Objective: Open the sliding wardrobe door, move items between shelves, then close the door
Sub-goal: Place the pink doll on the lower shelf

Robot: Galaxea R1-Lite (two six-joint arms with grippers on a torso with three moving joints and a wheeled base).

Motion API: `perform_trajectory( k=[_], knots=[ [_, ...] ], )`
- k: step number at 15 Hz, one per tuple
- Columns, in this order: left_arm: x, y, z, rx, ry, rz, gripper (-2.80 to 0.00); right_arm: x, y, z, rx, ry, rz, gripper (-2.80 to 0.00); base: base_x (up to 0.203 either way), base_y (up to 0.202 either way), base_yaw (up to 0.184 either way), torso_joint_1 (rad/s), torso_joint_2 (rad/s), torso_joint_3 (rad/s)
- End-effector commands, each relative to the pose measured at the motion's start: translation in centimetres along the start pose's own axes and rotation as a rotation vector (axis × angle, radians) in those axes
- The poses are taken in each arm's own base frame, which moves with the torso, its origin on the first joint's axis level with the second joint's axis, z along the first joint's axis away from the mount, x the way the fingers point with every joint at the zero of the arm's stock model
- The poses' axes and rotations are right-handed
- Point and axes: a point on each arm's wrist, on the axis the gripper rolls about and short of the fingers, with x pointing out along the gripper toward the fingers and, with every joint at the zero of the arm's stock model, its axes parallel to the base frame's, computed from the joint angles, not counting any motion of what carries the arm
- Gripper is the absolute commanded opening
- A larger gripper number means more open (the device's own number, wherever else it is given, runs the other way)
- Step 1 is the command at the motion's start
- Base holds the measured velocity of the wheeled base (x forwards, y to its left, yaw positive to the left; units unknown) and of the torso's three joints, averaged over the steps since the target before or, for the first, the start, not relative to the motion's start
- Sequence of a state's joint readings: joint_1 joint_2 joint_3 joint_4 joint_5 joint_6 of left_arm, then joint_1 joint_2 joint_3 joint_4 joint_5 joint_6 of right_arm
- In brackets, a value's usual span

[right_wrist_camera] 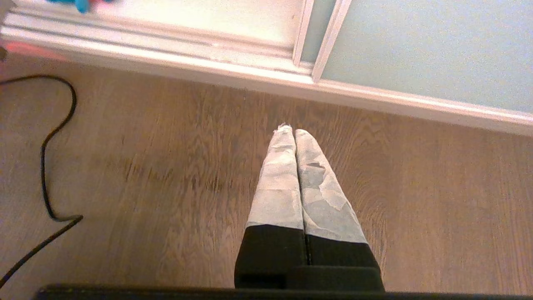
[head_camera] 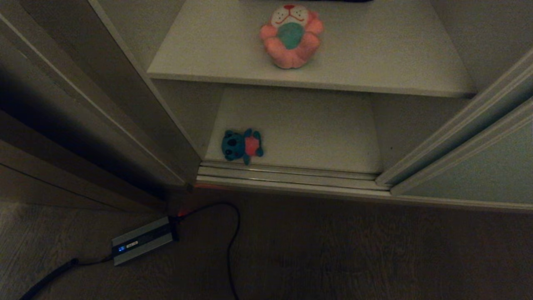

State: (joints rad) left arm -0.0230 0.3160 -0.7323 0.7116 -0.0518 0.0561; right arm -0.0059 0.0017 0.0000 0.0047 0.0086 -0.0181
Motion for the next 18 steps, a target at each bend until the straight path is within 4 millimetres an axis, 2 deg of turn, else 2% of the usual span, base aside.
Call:
perform_trajectory(
  k=[1, 4, 10, 18],
  knots=[
    [0.3, 0.0, -0.6, -0.001, 0.022, -0.001, -2.80, 0.0, 0.0, -0.1, 0.000, 0.003, 0.000, -2.80, 0.000, 0.000, 0.000, 0.006, 0.00, 0.202],
    [0.5, -0.1, -2.2, -0.002, 0.034, -0.001, -2.80, 0.0, 0.0, -0.1, 0.000, 0.004, 0.000, -2.80, 0.000, 0.000, 0.000, 0.004, 0.00, 0.203],
    [0.7, -0.1, -2.8, -0.002, 0.045, 0.000, -2.80, 0.0, 0.0, -0.1, 0.000, 0.004, 0.000, -2.80, 0.000, 0.000, 0.000, 0.002, 0.00, 0.203],
    [0.1, -0.1, -1.2, 0.013, 0.007, -0.006, -2.80, 0.0, 0.0, -0.1, 0.000, 0.004, 0.000, -2.80, 0.000, 0.000, 0.000, 0.001, 0.00, 0.068]
  ],
)
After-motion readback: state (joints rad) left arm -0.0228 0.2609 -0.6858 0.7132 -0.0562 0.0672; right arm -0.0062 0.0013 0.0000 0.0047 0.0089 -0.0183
